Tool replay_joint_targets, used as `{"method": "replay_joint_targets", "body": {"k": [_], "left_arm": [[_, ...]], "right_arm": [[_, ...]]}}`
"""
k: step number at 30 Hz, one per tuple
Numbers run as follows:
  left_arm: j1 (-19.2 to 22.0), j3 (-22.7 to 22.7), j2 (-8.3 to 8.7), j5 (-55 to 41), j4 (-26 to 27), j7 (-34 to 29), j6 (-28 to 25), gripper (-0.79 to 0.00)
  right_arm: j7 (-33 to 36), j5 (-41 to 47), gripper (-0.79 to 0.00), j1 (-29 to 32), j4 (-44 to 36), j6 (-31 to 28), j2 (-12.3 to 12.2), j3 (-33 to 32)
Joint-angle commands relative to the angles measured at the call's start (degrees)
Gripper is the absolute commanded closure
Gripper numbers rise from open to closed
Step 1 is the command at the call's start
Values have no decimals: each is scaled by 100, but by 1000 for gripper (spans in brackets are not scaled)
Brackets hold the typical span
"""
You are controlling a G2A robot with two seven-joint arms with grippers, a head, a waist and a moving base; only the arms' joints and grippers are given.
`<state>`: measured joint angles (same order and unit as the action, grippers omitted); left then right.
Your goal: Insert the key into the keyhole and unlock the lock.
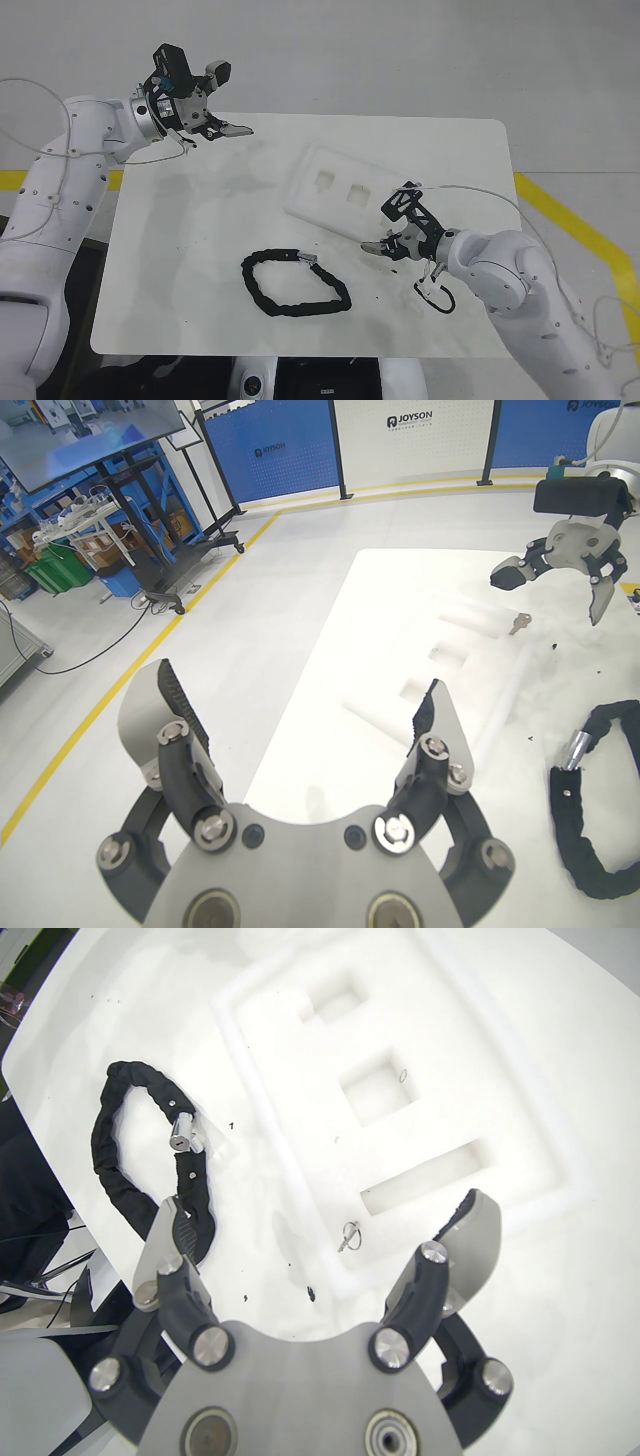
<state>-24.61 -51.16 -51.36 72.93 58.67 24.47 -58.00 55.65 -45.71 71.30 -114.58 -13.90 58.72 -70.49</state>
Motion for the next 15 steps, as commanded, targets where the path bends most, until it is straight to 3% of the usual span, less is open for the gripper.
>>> {"method": "replay_joint_targets", "body": {"k": [1,3,15], "left_arm": [[0,0,0,0,0,0,0,-785],[0,0,0,0,0,0,0,-785],[0,0,0,0,0,0,0,-785]], "right_arm": [[18,-75,-785,1,-1,-18,-3,10],[128,-460,-785,27,-33,83,-5,139],[763,-511,-785,-66,-251,1087,67,482]]}}
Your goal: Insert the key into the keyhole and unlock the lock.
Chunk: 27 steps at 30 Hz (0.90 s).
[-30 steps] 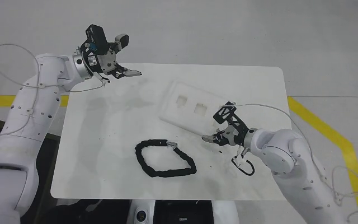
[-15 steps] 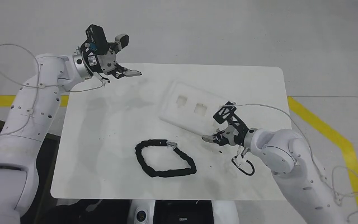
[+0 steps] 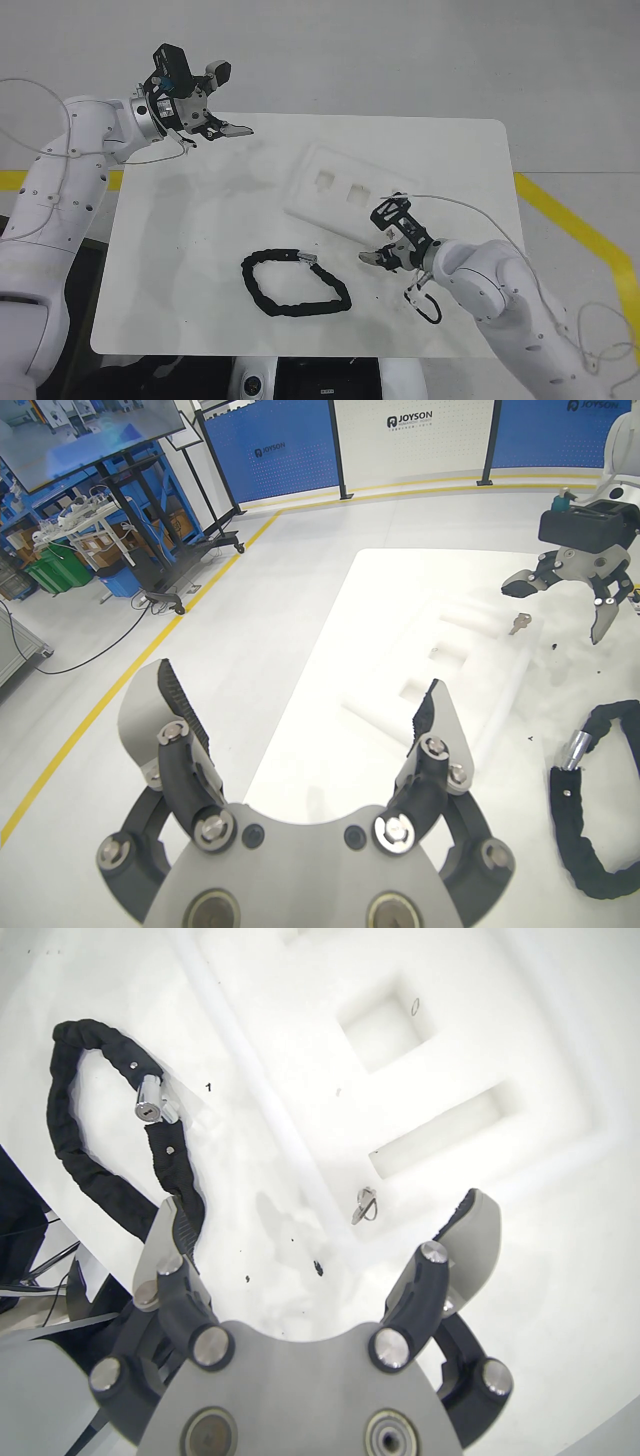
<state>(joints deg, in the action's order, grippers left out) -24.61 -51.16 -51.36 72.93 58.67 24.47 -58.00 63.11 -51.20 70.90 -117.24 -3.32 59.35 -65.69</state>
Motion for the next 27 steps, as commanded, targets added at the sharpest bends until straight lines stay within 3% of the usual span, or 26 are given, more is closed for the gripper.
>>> {"method": "replay_joint_targets", "body": {"k": [1,5,6,7,14,24,27], "left_arm": [[0,0,0,0,0,0,0,-785],[0,0,0,0,0,0,0,-785],[0,0,0,0,0,0,0,-785],[0,0,0,0,0,0,0,-785],[0,0,0,0,0,0,0,-785],[0,0,0,0,0,0,0,-785],[0,0,0,0,0,0,0,-785]], "right_arm": [[27,61,-785,-66,54,61,10,0],[88,205,-785,-193,194,153,34,32],[102,245,-751,-217,224,174,39,37],[125,299,-594,-237,258,189,44,41],[228,247,-416,-313,334,269,46,16],[486,-147,-363,-378,395,461,49,81],[518,-218,-302,-388,412,492,51,89]]}}
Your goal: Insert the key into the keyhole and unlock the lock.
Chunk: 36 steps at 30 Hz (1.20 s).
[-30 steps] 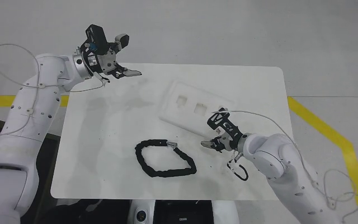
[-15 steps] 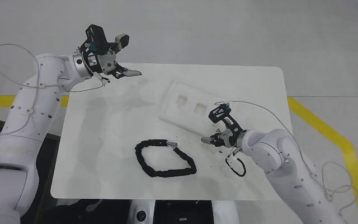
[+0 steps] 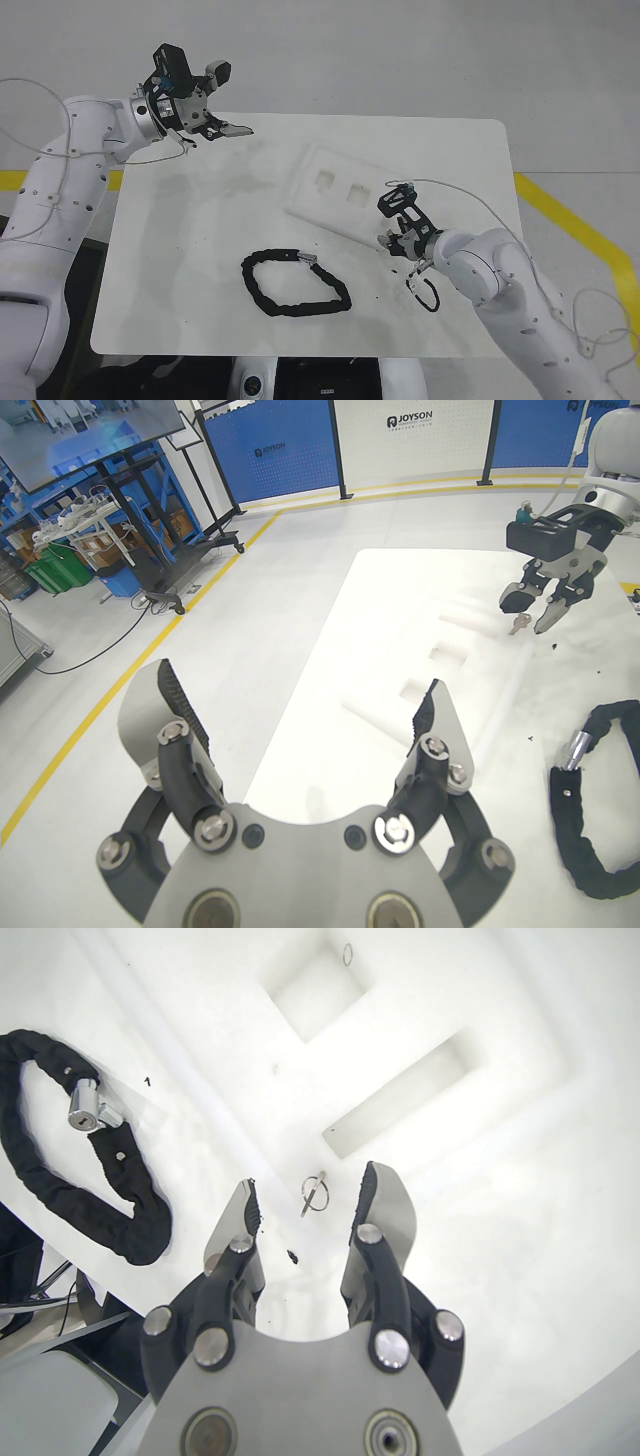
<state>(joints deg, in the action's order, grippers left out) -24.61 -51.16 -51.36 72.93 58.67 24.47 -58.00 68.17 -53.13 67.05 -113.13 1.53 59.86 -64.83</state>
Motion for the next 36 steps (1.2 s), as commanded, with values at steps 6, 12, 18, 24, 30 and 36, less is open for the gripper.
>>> {"method": "replay_joint_targets", "body": {"k": [6,12,18,24,30,36], "left_arm": [[0,0,0,0,0,0,0,-785],[0,0,0,0,0,0,0,-785],[0,0,0,0,0,0,0,-785],[0,0,0,0,0,0,0,-785],[0,0,0,0,0,0,0,-785],[0,0,0,0,0,0,0,-785]], "right_arm": [[-7,-51,-197,-43,95,43,19,47],[-35,-102,-3,-85,177,154,40,71],[-77,-265,0,-101,177,300,52,50],[-127,-617,0,-174,195,503,72,65],[-26,-1003,0,-176,17,647,81,73],[232,-1354,0,-29,-502,750,67,-47]]}}
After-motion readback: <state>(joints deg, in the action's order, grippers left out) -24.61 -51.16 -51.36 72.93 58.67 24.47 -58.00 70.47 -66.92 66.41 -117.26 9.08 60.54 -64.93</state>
